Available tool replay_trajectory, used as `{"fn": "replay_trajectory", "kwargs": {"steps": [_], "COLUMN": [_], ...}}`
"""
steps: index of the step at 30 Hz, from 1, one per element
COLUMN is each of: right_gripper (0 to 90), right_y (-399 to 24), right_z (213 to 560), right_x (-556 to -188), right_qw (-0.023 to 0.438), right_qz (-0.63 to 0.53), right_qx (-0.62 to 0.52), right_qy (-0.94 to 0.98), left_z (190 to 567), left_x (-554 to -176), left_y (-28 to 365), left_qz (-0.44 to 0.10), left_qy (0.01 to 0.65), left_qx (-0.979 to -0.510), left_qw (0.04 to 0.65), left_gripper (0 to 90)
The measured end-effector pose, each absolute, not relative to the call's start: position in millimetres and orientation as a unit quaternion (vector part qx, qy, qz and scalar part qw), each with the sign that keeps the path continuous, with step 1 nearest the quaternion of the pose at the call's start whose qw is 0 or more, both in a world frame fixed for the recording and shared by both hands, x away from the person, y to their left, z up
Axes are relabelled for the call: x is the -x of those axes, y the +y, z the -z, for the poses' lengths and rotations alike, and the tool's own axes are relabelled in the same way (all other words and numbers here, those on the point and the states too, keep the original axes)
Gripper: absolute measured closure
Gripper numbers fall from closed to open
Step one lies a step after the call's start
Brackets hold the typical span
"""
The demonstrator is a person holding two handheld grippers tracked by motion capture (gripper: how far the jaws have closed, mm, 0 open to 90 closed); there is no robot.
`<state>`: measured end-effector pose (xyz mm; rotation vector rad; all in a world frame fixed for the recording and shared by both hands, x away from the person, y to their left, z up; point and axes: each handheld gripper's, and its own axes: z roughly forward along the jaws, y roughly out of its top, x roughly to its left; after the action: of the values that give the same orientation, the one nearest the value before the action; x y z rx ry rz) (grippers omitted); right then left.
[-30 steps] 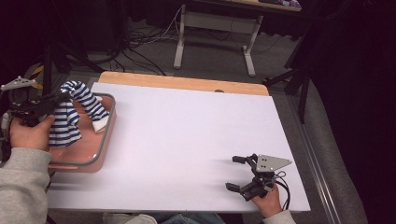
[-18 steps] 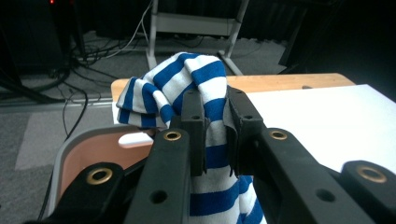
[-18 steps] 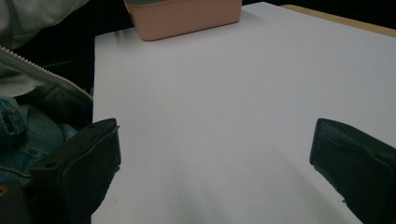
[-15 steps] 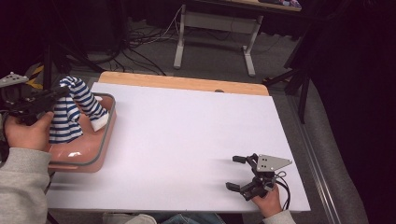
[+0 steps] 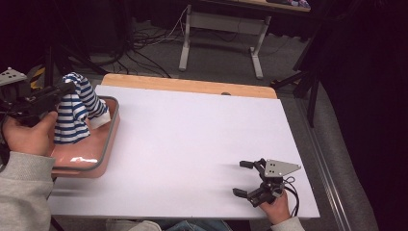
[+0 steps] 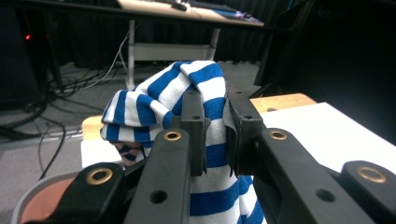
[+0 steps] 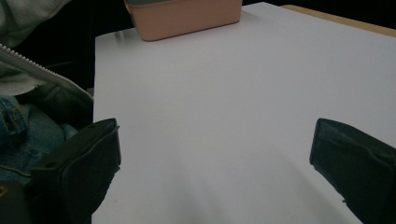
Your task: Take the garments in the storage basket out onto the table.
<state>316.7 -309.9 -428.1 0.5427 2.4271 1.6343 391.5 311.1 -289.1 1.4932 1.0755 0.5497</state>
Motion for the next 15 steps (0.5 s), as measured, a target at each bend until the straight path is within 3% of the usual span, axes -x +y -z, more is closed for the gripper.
{"fn": "replay_trajectory", "kwargs": {"steps": [15], "right_gripper": [2.4], "right_y": [-309], "right_z": [428], "right_x": [-317], "right_qw": [0.081], "right_qz": [-0.547], "right_qx": [-0.181], "right_qy": [0.813], "left_z": [263], "left_x": [-378], "left_y": [292], "left_qz": [-0.237], "left_qy": [0.412], "left_qx": [-0.637], "left_qw": [0.607], "left_gripper": [79.5]}}
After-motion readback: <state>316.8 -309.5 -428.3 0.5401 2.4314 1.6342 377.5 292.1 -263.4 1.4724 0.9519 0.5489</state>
